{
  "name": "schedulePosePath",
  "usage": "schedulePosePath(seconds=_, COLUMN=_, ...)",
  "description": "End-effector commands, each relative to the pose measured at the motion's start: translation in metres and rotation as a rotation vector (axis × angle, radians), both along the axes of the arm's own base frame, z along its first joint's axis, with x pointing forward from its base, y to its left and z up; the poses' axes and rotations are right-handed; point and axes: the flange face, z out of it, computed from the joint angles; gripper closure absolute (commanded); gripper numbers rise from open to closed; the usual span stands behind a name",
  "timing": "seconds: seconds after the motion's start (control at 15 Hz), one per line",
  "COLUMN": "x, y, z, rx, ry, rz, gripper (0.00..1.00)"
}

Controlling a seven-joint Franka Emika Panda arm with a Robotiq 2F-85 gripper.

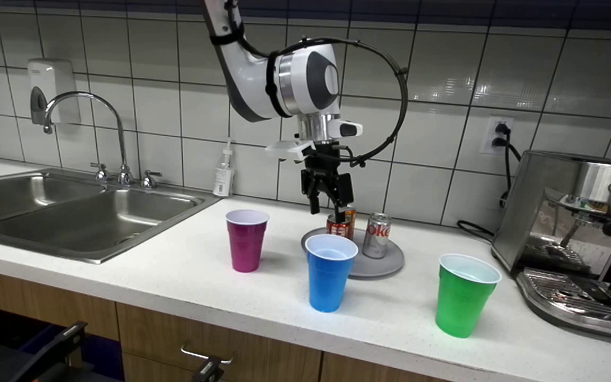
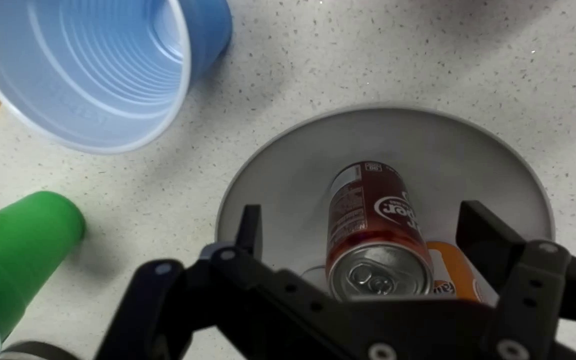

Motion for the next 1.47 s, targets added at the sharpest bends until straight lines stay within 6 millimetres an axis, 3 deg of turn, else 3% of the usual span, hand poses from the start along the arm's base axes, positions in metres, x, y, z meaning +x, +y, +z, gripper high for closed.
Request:
schedulePosePath(seconds=0.0, x=0.015, y=-0.007, z=-0.003, rx=0.012, ry=0.015, rz=-0.069, gripper=0.0)
schedulePosePath(seconds=0.67, x=0.045, y=-0.017, z=-0.017, rx=0.043, ry=0.02, rz=-0.139, gripper=0.0)
schedulePosePath(seconds=1.4, x=0.063, y=-0.032, z=-0.023, rx=0.055, ry=0.026, rz=-0.187, gripper=0.0)
